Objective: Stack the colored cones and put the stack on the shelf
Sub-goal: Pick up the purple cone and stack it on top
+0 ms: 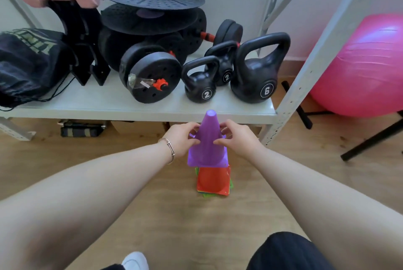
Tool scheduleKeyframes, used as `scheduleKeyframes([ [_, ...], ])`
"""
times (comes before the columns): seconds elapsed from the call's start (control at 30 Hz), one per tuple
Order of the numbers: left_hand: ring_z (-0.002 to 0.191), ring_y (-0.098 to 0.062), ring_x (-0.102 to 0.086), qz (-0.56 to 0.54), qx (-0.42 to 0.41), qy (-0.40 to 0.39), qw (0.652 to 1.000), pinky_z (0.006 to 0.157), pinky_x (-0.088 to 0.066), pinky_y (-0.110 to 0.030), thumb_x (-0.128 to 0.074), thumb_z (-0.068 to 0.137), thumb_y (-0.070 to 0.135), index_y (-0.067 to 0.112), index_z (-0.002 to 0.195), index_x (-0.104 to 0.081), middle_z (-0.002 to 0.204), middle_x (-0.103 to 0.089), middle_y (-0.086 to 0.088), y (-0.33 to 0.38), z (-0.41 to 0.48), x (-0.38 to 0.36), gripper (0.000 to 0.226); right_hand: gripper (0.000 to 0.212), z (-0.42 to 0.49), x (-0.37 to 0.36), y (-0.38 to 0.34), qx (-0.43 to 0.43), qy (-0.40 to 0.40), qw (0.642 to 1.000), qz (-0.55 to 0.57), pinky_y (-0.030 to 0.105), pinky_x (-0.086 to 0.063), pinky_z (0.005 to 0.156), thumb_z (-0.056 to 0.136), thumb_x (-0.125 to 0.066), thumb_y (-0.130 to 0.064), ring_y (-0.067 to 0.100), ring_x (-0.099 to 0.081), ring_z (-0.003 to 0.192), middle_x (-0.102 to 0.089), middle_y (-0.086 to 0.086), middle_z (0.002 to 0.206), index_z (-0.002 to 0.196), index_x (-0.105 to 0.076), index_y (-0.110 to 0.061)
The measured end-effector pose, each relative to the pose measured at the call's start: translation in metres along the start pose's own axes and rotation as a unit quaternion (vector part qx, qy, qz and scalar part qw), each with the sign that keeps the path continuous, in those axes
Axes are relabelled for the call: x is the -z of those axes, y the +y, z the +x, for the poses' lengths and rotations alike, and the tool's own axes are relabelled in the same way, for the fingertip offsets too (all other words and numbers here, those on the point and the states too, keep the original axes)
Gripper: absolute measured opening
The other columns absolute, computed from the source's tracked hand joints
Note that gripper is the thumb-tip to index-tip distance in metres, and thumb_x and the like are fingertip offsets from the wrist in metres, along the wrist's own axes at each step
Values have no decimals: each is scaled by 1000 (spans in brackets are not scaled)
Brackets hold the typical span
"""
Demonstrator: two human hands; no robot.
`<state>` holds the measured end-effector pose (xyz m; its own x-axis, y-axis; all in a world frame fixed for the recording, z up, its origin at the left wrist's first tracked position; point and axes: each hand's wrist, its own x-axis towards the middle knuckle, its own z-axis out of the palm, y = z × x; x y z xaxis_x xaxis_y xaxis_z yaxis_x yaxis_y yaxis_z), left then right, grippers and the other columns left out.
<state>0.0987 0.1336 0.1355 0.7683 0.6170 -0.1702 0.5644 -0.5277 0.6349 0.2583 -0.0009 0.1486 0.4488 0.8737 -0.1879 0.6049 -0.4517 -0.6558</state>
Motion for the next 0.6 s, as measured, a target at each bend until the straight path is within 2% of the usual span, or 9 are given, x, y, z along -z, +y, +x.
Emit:
scheduleKeyframes([
  [0.3, 101, -16, -67, -3, 21, -50, 999, 96, -51, -33, -71, 80, 17, 23, 125, -57, 114, -69, -3, -25, 5, -74, 47, 47, -5, -41, 70, -24, -35, 999, 23, 33, -55, 81, 74, -80, -37, 14, -67, 84, -66, -4, 104, 113, -57, -23],
  [0.6, 109, -16, -64, -24, 37, -68, 997, 100, -49, -32, -70, 81, 13, 19, 128, -55, 119, -67, -4, -69, 16, -135, 50, 47, 7, -92, 121, -41, -59, 997, 30, 32, -54, 85, 75, -79, -33, 11, -64, 90, -66, -6, 106, 115, -56, -23],
])
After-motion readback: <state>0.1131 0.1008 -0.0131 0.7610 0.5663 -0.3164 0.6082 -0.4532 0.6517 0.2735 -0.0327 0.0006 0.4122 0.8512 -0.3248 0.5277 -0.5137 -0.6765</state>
